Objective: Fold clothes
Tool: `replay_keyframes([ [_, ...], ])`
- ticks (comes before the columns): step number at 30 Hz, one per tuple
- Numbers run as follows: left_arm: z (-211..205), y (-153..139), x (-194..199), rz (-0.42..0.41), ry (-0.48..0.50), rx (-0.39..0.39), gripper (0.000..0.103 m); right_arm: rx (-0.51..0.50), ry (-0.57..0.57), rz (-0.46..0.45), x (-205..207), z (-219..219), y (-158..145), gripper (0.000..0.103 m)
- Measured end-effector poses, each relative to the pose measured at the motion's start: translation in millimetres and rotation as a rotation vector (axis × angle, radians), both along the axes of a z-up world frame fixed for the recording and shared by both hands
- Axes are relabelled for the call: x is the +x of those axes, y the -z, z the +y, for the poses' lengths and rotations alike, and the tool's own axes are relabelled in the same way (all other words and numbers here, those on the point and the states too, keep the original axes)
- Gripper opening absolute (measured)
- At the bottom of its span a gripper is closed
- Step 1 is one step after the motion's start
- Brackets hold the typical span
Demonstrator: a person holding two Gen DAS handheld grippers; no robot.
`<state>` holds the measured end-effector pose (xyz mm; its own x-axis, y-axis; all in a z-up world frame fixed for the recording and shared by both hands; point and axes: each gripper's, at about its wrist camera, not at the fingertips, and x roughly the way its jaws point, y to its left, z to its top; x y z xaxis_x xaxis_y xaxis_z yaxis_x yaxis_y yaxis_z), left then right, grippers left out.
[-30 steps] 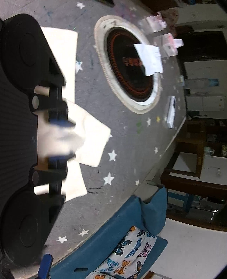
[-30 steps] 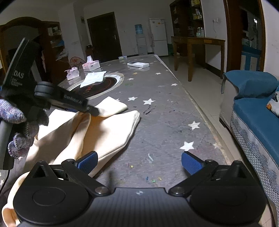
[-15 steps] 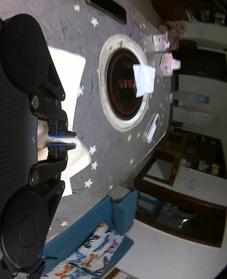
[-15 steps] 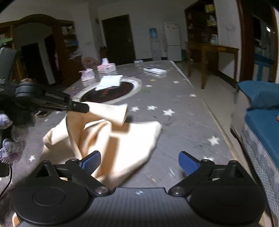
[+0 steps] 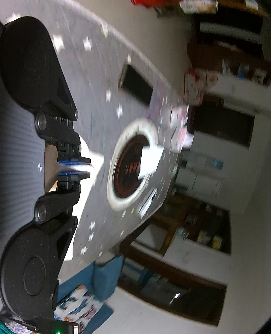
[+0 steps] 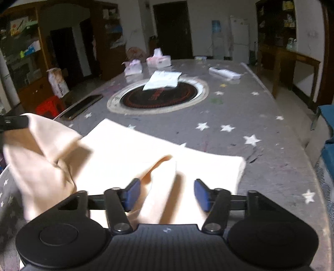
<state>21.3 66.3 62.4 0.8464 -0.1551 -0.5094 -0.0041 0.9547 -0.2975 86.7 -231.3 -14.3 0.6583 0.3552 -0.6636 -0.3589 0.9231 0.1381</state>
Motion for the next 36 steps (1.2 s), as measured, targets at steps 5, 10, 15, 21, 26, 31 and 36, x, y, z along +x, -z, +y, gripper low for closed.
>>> replay_keyframes([
  [5, 38.7, 5.3, -34.4, 0.01, -0.11, 0.01, 0.007, 0.012, -0.027, -0.005, -4.6, 3.1, -1.0, 0.027],
  [10, 64.9, 20.2, -56.8, 0.052, -0.193, 0.021, 0.007, 0.02, -0.013, -0.039, -14.4, -1.4, -5.6, 0.009],
  [15, 73.7, 34.7, -70.3, 0.086, -0.227, 0.048, 0.006, 0.012, 0.033, -0.113, -34.7, -17.5, -22.1, 0.006],
  [21, 74.2, 39.8, -82.6, 0.104, -0.227, 0.054, 0.006, 0.008, 0.139, -0.18, -68.0, -52.0, -40.5, 0.006],
  [26, 73.9, 43.2, -92.6, 0.119, -0.226, 0.059, 0.006, 0.033, 0.283, -0.185, -94.9, -92.9, -42.7, 0.006],
  [31, 68.2, 49.1, -99.5, 0.156, -0.21, 0.072, 0.006, 0.023, 0.41, -0.082, -108.1, -131.2, -20.2, 0.029],
  [36, 66.5, 50.1, -101.7, 0.172, -0.206, 0.094, 0.007, 0.029, 0.437, -0.02, -120.5, -152.0, -7.0, 0.042],
])
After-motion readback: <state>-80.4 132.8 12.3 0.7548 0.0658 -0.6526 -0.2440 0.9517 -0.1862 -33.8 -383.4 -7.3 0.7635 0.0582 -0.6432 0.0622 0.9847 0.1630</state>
